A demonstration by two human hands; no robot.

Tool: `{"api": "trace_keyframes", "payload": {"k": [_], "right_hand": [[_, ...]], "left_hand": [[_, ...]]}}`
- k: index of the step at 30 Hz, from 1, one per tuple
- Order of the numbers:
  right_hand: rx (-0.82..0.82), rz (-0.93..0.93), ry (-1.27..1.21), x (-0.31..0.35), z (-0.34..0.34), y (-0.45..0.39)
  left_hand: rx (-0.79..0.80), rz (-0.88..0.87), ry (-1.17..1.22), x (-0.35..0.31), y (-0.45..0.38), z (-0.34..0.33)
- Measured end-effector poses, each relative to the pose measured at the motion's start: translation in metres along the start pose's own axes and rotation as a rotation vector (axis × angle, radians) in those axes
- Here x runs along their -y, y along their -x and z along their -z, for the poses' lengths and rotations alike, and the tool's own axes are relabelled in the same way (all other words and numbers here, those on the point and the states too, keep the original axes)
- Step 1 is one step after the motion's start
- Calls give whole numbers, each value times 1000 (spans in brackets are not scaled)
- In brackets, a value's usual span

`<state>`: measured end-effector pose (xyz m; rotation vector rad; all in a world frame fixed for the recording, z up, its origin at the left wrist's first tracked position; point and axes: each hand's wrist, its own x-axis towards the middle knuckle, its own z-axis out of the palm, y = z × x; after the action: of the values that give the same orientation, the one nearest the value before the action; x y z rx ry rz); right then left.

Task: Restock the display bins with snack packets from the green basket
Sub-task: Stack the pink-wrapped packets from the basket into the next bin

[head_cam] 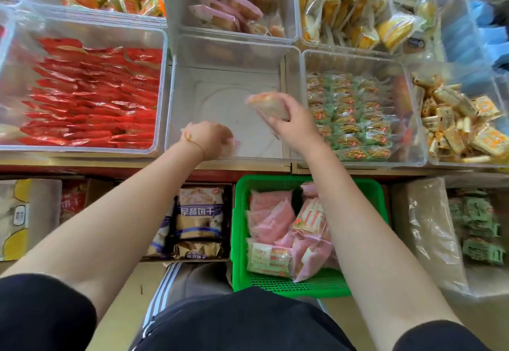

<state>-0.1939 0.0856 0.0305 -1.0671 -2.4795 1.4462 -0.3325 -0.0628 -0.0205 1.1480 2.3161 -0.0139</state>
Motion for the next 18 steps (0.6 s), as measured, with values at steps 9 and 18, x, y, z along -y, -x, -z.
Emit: {"api": "trace_keyframes", "payload": {"k": [9, 18], "right_hand": [[470, -69, 1085, 25, -39, -18], [704, -206, 756, 1, -35, -18]], "left_hand": [[359, -10, 52, 10, -20, -8], [308, 23, 167, 12, -5, -11]]}}
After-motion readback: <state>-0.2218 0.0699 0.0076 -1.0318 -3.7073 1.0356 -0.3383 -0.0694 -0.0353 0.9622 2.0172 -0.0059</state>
